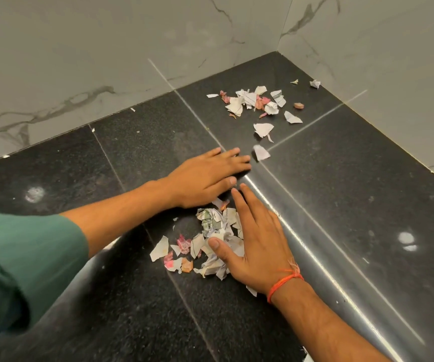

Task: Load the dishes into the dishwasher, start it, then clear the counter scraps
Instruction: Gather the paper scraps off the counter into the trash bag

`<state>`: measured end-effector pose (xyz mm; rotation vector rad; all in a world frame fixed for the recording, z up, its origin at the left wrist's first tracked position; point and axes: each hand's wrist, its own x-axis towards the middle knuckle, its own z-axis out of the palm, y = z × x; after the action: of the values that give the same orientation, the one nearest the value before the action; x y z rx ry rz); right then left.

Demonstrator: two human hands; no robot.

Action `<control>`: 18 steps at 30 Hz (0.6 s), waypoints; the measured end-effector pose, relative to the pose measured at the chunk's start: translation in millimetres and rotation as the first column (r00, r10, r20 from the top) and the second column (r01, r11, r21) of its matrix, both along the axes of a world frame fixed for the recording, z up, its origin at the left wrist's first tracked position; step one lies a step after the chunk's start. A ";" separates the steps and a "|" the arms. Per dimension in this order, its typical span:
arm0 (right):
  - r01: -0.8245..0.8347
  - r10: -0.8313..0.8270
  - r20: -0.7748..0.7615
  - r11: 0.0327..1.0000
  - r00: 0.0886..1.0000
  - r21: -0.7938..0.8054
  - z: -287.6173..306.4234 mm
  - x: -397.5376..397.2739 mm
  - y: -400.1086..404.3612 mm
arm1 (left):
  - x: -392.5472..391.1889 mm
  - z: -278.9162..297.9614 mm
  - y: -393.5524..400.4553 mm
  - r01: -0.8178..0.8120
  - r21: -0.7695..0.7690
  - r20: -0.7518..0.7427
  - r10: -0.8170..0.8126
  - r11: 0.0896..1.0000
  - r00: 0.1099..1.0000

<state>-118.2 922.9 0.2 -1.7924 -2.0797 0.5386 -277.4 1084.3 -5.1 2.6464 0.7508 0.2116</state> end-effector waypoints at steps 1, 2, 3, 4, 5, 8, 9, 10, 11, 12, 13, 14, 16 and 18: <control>-0.001 0.001 -0.001 1.000 1.000 0.002 -0.1 -0.3 0.3 | -4.3 0.4 -10.1 -0.005 -0.035 0.037 0.007 0.999 0.999; -0.002 0.002 -0.005 1.000 1.000 0.008 0.0 -0.3 0.7 | -8.3 1.6 -18.7 -0.021 -0.088 0.080 0.028 0.996 0.996; -0.003 0.003 -0.010 1.000 1.000 0.015 -0.1 -0.5 0.8 | -11.8 3.6 -26.7 -0.041 -0.164 0.127 0.062 0.986 0.990; -0.004 0.005 -0.014 1.000 1.000 0.020 -0.1 -0.4 0.9 | -15.0 6.1 -33.5 -0.065 -0.256 0.182 0.114 0.965 0.977; -0.004 0.004 -0.015 1.000 1.000 0.019 -0.2 0.1 0.5 | -18.6 8.2 -39.5 -0.093 -0.353 0.244 0.187 0.931 0.952; -0.006 0.007 -0.018 1.000 1.000 0.012 0.1 1.3 -1.0 | -36.8 12.8 -52.4 -0.247 -0.543 0.377 0.495 0.803 0.783; -0.008 0.008 -0.020 1.000 1.000 0.012 0.4 1.3 -0.9 | -46.0 13.2 -53.1 -0.321 -0.548 0.392 0.576 0.773 0.717; -0.010 0.010 -0.020 1.000 1.000 0.013 0.3 1.5 -0.8 | -56.4 12.3 -53.3 -0.397 -0.532 0.398 0.635 0.748 0.662; -0.011 0.011 -0.019 1.000 1.000 0.018 0.0 1.4 -0.3 | -67.4 11.4 -52.9 -0.468 -0.506 0.397 0.677 0.724 0.619; -0.011 0.012 -0.018 1.000 1.000 0.024 -0.1 1.7 0.2 | -78.0 10.9 -52.6 -0.527 -0.477 0.390 0.707 0.703 0.590; -0.014 0.014 -0.017 1.000 1.000 0.026 -0.3 1.1 0.2 | -88.2 10.9 -53.7 -0.574 -0.449 0.381 0.727 0.685 0.571; -0.015 0.016 -0.016 0.999 1.000 0.028 -0.5 0.7 0.1 | -95.7 11.2 -56.1 -0.606 -0.426 0.369 0.741 0.671 0.561; -0.015 0.015 -0.015 0.999 1.000 0.035 -1.1 0.2 0.1 | -102.0 10.0 -66.9 -0.649 -0.390 0.307 0.757 0.653 0.577; -0.014 0.015 -0.016 0.999 1.000 0.047 -2.0 0.5 0.4 | -93.2 4.5 -88.0 -0.673 -0.289 0.186 0.730 0.680 0.658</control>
<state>-117.7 923.3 -1.8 -1.7424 -2.0789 0.5024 -370.6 996.3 -0.6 1.9348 1.5781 0.6776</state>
